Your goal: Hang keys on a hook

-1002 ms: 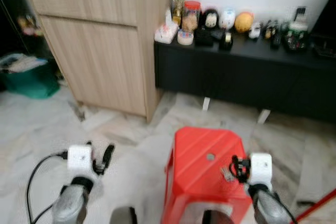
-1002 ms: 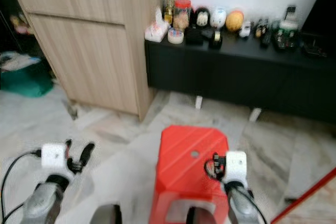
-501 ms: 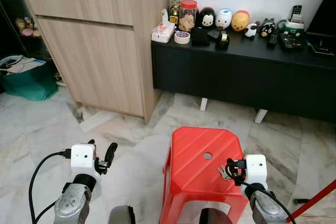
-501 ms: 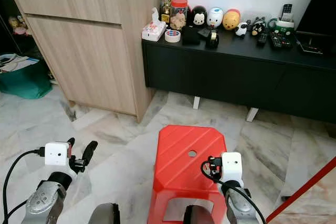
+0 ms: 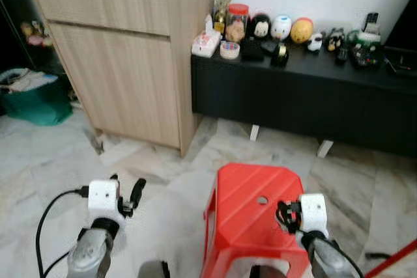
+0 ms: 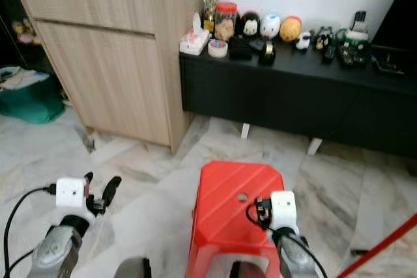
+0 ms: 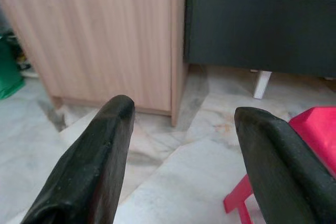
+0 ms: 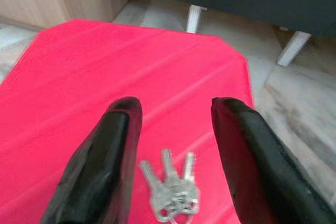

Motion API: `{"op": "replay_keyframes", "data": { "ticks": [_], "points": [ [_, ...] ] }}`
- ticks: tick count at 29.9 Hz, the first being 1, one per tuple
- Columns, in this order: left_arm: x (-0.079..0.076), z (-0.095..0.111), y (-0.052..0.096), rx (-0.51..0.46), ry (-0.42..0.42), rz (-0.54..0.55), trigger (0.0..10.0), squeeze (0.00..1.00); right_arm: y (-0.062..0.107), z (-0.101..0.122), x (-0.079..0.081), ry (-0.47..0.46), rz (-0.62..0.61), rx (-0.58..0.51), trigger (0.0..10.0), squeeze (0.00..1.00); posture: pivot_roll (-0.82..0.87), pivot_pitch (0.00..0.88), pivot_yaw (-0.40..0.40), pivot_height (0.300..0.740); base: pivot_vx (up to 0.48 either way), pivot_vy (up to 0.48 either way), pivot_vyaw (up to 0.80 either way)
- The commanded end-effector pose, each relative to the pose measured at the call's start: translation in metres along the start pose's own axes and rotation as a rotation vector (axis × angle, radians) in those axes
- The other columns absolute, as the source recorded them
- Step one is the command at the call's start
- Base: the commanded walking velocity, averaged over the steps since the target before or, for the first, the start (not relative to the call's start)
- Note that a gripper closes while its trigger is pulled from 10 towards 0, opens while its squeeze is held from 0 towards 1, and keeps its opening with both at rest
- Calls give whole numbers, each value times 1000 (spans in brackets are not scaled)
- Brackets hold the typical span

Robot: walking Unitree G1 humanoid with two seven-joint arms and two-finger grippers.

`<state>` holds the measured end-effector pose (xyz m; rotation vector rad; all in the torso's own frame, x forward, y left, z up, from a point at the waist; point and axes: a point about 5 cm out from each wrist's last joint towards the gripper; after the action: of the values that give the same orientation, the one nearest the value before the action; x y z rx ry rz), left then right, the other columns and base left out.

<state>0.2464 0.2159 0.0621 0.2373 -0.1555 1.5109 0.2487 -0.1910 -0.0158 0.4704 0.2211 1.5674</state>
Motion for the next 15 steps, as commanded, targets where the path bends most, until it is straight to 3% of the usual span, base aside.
{"op": "replay_keyframes", "data": {
  "ticks": [1,10,15],
  "points": [
    [-2,0,0,1,-2,-15,10000,0,1,-1,-3,5,-9,9,10000,0,87,0,-54,605,0,0,0],
    [-2,-1,4,7,1,-20,10000,0,2,-5,-5,9,-18,21,10000,0,87,0,-48,605,0,0,0],
    [-3,0,5,9,0,-29,10000,0,-2,-13,-7,78,-46,110,10000,0,85,0,-34,605,0,0,0]
  ]
}}
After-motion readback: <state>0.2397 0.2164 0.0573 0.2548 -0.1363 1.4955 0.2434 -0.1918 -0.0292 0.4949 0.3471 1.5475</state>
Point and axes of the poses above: a point about 5 cm out from each wrist's last joint towards the gripper, its own y axis pointing back from the gripper into the wrist, its own z axis along the axis of the wrist's last joint, x = y × z, and after that the axes turned 11 degrees about -y, right-handed
